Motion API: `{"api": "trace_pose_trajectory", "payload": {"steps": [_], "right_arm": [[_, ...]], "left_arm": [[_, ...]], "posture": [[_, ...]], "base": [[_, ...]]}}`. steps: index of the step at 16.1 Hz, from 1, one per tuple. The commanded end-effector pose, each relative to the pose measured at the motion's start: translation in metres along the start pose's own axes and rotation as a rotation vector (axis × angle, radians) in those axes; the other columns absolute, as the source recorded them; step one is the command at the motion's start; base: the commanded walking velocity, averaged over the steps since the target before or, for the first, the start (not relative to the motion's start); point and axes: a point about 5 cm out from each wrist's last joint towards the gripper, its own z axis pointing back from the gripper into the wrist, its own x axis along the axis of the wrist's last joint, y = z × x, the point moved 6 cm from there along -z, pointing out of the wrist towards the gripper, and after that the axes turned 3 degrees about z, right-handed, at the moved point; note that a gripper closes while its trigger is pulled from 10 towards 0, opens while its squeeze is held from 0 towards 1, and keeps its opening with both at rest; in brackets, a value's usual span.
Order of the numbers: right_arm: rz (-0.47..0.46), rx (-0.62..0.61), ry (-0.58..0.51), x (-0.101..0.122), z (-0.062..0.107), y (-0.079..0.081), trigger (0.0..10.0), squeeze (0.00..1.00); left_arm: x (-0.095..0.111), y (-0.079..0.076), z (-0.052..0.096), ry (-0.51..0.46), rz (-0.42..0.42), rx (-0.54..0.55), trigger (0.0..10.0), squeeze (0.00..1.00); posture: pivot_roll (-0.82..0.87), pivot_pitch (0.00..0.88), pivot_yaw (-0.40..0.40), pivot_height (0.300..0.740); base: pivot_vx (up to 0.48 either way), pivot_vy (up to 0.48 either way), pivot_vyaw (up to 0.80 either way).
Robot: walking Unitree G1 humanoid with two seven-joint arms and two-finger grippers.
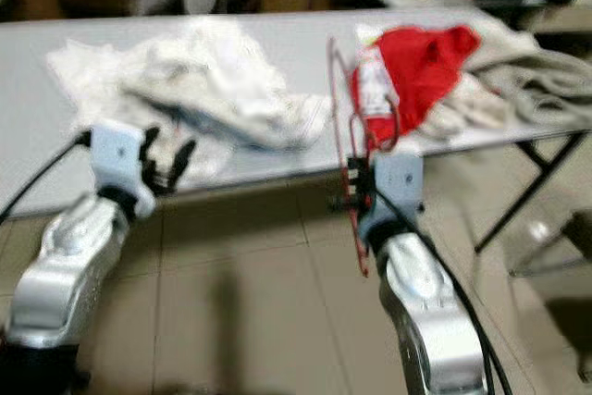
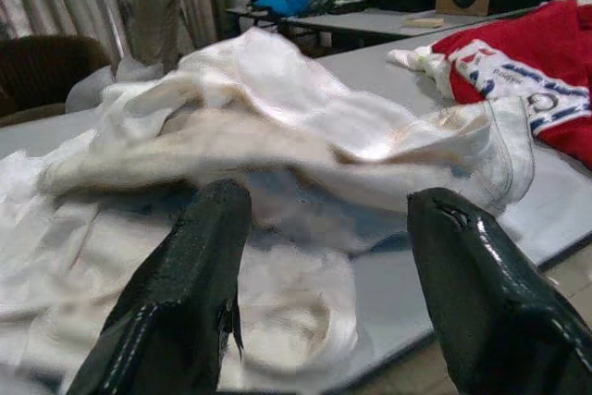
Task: Hang hanger
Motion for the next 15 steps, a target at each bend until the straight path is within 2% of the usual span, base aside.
{"api": "trace_pose_trajectory", "payload": {"steps": [1,15], "right_arm": [[0.004,-0.012,0.002,0.0006,-0.0006,-0.0050,10.0,0.00],[0.040,0.031,-0.027,0.0073,-0.0001,0.0003,10.0,0.00]], "left_arm": [[0.0015,-0.0038,-0.0017,-0.005,0.003,-0.008,10.0,0.00],[-0.0020,-0.0004,0.0022,0.004,-0.003,0.011,10.0,0.00]], "posture": [[-0.02,0.000,-0.011,0.723],[-0.02,0.000,-0.025,0.723]], "base": [[0.315,0.000,-0.60],[0.315,0.000,0.00]]}}
